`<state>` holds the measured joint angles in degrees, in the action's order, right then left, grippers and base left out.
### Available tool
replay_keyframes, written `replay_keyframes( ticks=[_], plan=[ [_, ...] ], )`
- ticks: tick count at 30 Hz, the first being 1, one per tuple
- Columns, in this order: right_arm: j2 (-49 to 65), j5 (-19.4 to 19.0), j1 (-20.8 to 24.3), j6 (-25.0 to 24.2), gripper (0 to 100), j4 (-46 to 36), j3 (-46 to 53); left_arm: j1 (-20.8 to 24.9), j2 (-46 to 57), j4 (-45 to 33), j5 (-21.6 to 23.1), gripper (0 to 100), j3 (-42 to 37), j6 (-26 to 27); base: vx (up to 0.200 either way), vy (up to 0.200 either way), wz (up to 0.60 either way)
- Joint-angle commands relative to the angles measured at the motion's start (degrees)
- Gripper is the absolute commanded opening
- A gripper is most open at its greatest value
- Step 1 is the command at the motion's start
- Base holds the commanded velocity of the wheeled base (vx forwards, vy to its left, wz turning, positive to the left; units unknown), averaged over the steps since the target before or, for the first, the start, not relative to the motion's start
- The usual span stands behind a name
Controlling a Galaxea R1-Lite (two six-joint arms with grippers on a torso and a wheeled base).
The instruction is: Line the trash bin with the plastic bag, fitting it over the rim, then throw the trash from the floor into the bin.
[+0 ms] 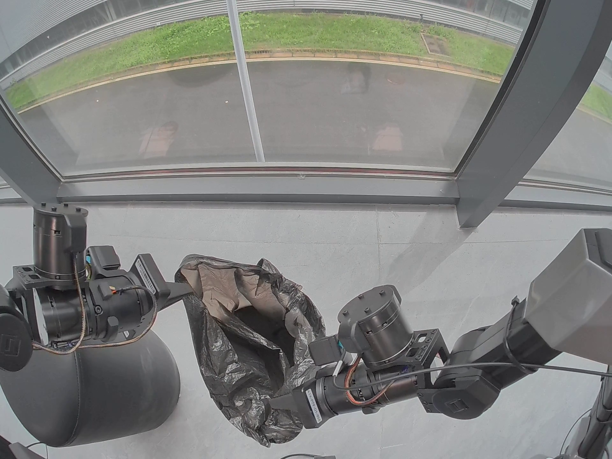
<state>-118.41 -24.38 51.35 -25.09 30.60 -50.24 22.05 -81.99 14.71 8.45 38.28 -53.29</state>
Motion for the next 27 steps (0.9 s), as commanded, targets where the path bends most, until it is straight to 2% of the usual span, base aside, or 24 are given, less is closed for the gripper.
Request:
replay_keyframes(
  ticks=[1, 9, 19, 23, 27],
  plan=[
    [-4.0, -0.1, -1.7, 0.7, 0, 0.0, -1.7, -0.8, -5.5, 2.2, 0.0, 0, -0.5, -0.1, 0.0, 0.0, 0.0],
    [-8.2, 0.0, -2.9, 3.0, 0, 0.1, -4.7, -0.9, -9.6, 4.9, 0.0, 0, -0.1, 0.1, 0.0, 0.0, 0.0],
    [-10.2, 0.1, -5.7, 3.3, 0, 0.0, -6.5, -1.1, -13.3, 6.2, 0.0, 0, -0.1, 0.3, 0.0, 0.0, 0.0],
    [-10.7, 0.2, -7.2, 5.7, 0, 0.0, -6.1, -1.1, -15.3, 6.9, -0.2, 0, -0.2, 0.4, 0.0, 0.0, 0.0],
    [-11.8, 3.1, -7.8, 8.7, 0, 0.0, -5.8, -1.1, -16.9, 7.0, -0.2, 0, -0.3, 0.5, 0.0, 0.0, 0.0]
  ],
)
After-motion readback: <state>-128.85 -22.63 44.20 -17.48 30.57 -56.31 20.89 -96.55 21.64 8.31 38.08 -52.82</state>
